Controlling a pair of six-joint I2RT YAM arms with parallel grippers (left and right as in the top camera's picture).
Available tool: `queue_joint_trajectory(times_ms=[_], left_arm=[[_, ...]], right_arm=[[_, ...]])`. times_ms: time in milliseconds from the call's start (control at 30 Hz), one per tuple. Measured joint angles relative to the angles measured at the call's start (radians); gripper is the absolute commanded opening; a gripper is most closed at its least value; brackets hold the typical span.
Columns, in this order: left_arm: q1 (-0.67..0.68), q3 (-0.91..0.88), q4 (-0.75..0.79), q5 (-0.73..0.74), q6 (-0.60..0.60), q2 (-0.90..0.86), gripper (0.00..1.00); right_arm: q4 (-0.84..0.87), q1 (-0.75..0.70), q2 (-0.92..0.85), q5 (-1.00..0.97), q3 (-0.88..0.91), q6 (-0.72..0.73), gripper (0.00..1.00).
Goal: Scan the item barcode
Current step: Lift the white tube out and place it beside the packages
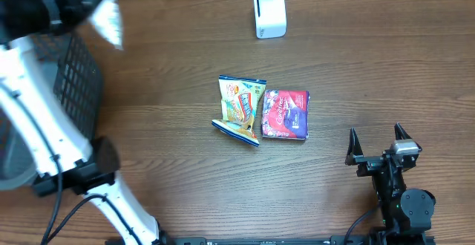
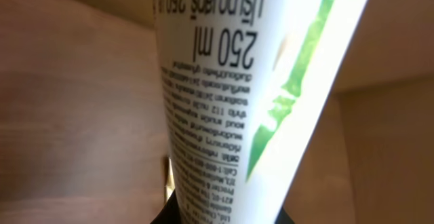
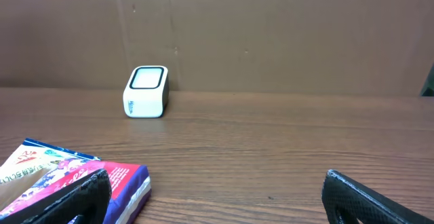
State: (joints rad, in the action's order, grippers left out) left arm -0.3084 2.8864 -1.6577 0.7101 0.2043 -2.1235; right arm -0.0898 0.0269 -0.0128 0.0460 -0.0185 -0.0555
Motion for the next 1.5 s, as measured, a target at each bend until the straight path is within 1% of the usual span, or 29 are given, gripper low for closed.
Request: queue_joint_trajectory(times_ms=[67, 167, 300, 367, 400, 433, 600, 733, 967, 1000, 1067, 1133, 1233, 1500], left_arm=[[0.09, 0.0, -0.031, -0.056, 0.0, -0.01, 0.04], [0.219, -0.014, -0.036, -0.15, -0.001, -0.022, 0.04], [0.351, -0.076, -0.036, -0.306, -0.001, -0.024, 0.04], [0.407, -0.134, -0.036, -0.382, -0.001, -0.024, 0.04], [0.447, -0.195, -0.035, -0.431, -0.001, -0.024, 0.04], [0.455, -0.209, -0.036, -0.441, -0.001, -0.024, 0.04], [0.545, -0.439, -0.016, -0.569, 0.005, -0.027, 0.04], [0.576, -0.651, 0.08, -0.64, 0.031, -0.028, 0.04], [0.575, -0.946, 0.245, -0.692, 0.076, -0.036, 0.04], [0.575, -0.979, 0.263, -0.697, 0.082, -0.036, 0.05], [0.575, -1.037, 0.297, -0.7, 0.089, -0.037, 0.09], [0.575, -1.074, 0.317, -0.7, 0.098, -0.037, 0.17], [0.575, -1.105, 0.323, -0.7, 0.112, -0.037, 0.25], [0.573, -1.103, 0.307, -0.7, 0.111, -0.037, 0.25]], right_arm=[[0.001, 0.0, 0.0, 0.0, 0.0, 0.0, 1.0], [0.0, 0.0, 0.0, 0.0, 0.0, 0.0, 1.0], [0.0, 0.0, 0.0, 0.0, 0.0, 0.0, 1.0], [0.0, 0.0, 0.0, -0.001, 0.0, 0.0, 1.0], [0.001, 0.0, 0.0, 0.0, 0.0, 0.0, 1.0], [0.0, 0.0, 0.0, 0.0, 0.0, 0.0, 1.0], [0.0, 0.0, 0.0, 0.0, 0.0, 0.0, 1.0], [0.0, 0.0, 0.0, 0.0, 0.0, 0.0, 1.0], [0.001, 0.0, 0.0, 0.0, 0.0, 0.0, 1.0], [0.001, 0.0, 0.0, -0.001, 0.0, 0.0, 1.0], [0.0, 0.0, 0.0, -0.001, 0.0, 0.0, 1.0], [0.0, 0.0, 0.0, 0.0, 0.0, 0.0, 1.0], [0.0, 0.0, 0.0, 0.0, 0.0, 0.0, 1.0], [0.0, 0.0, 0.0, -0.001, 0.0, 0.0, 1.0]])
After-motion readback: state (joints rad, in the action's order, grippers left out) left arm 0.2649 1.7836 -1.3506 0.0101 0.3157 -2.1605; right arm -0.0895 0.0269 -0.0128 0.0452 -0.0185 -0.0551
